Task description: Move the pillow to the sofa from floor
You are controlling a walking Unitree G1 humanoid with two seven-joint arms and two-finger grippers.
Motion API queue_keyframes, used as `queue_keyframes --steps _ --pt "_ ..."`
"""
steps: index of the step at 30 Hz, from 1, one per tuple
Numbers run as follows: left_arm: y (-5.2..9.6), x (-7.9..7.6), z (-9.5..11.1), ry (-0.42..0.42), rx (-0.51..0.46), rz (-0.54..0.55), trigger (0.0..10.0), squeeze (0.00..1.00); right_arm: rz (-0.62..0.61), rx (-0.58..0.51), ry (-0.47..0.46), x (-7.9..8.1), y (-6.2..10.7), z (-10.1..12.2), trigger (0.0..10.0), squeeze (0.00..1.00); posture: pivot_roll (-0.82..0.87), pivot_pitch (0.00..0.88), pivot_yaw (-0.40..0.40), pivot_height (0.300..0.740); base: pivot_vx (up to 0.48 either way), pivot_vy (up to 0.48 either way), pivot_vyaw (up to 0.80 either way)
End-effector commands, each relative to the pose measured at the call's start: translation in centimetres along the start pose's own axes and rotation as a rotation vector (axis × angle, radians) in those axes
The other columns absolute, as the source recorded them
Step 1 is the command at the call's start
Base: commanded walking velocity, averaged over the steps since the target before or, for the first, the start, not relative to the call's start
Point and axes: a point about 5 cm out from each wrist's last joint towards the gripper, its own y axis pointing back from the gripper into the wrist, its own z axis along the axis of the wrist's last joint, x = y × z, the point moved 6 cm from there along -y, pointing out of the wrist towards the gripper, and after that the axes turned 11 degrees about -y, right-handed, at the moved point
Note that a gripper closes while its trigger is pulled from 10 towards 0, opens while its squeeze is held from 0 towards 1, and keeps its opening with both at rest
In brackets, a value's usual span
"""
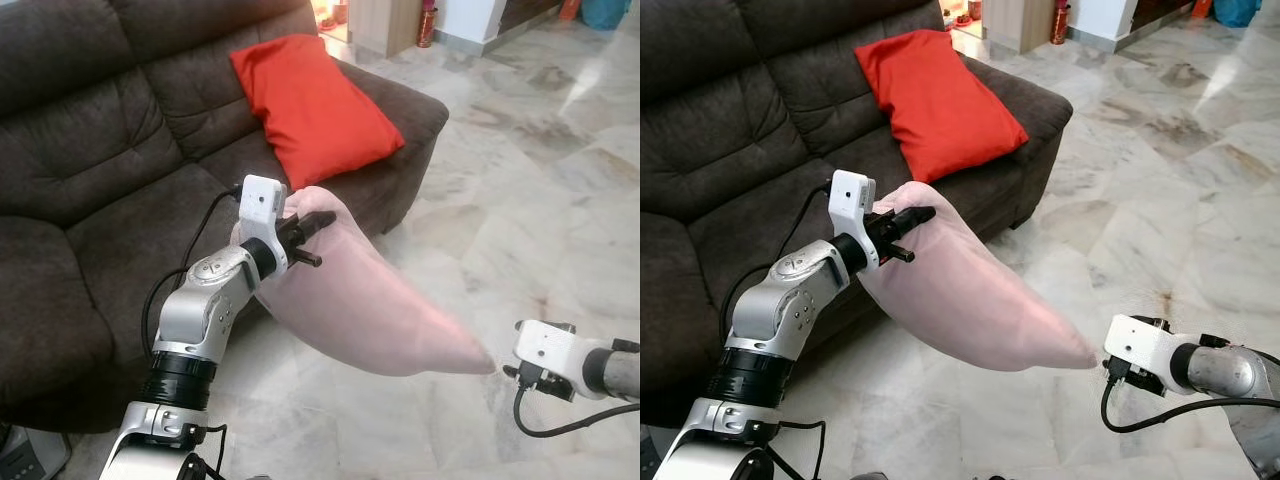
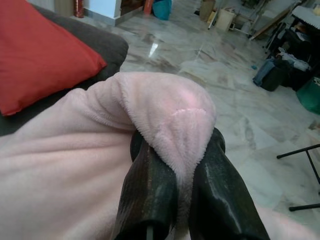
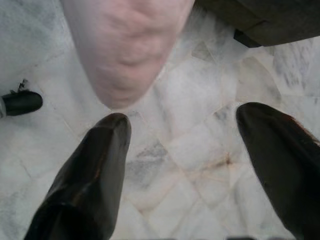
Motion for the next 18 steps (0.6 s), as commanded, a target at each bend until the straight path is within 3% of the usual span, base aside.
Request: queue_keyframes --steps 1,9,18 --pt "-0.2 -0.1 3.6 -0.025 -0.11 -0.009 10.0 0.0 0.01 -0.012 0.012 0.4 -0.4 0.6 10.0 0.0 0.06 0.086 0.04 0.74 0.0 0.0 0.0" --pt "-0.2 -0.2 3.4 -0.024 -0.106 -0.009 10.0 0.0 0.109 -0.035 -0.052 3.1 -1.3 1.1 10.0 0.0 0.06 0.088 0.042 0.74 0.0 0.0 0.0" --pt "-0.3 -0.3 3.6 -0.021 -0.11 -0.011 10.0 0.0 0.107 -0.024 -0.055 3.8 -2.3 0.8 10.0 0.0 0.06 0.088 0.041 0.74 0.0 0.0 0.0"
